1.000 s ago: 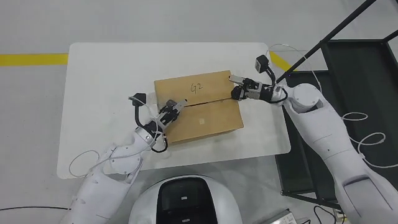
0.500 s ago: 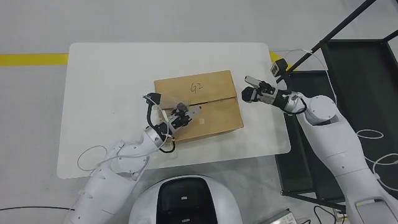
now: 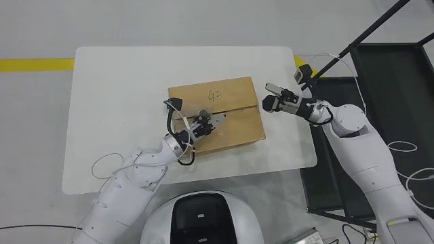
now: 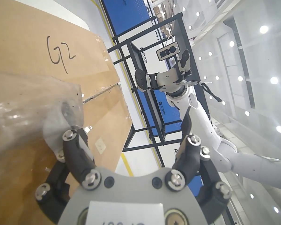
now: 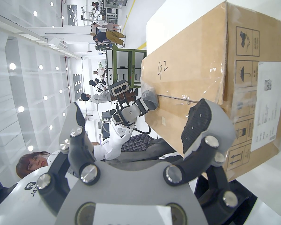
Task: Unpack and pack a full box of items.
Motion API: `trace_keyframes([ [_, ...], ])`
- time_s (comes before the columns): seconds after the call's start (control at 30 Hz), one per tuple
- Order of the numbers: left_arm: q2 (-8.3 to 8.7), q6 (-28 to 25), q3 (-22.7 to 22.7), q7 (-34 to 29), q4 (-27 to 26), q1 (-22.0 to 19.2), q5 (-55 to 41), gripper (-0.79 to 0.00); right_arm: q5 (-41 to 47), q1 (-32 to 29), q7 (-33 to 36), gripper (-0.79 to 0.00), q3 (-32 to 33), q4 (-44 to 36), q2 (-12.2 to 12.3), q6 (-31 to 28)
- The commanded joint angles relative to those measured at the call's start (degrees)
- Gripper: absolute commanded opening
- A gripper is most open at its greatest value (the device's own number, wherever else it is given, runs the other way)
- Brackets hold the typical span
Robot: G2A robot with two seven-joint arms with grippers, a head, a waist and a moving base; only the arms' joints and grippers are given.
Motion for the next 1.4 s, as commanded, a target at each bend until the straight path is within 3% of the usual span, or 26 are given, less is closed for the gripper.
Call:
trace_keyframes([
  [0.0, 0.0, 0.0, 0.0, 0.0, 0.0, 0.0, 0.0, 0.0, 0.0, 0.0, 0.0, 0.0, 0.0, 0.0, 0.0, 0.0],
  [0.27, 0.0, 0.08, -0.02, 0.1, -0.05, 0.06, 0.01, 0.0, 0.59, -2.9, -3.68, 0.0, 2.68, -0.68, 0.12, -2.87],
  [0.57, -0.56, 1.88, 1.11, -1.58, -0.84, -2.4, 1.47, 0.0, -1.24, -10.31, -16.6, 0.0, 8.32, -2.73, 0.13, -6.96],
  [1.1, -4.78, 7.04, 11.28, -6.58, 7.57, -14.03, 1.26, 0.0, -0.15, -12.15, -18.61, 0.0, 9.52, -3.46, -0.06, -7.42],
  [1.37, -7.11, 3.78, 15.08, -6.18, 12.57, -17.94, 0.7, 0.0, -0.15, -12.15, -18.61, 0.0, 9.52, -3.46, -0.06, -7.42],
])
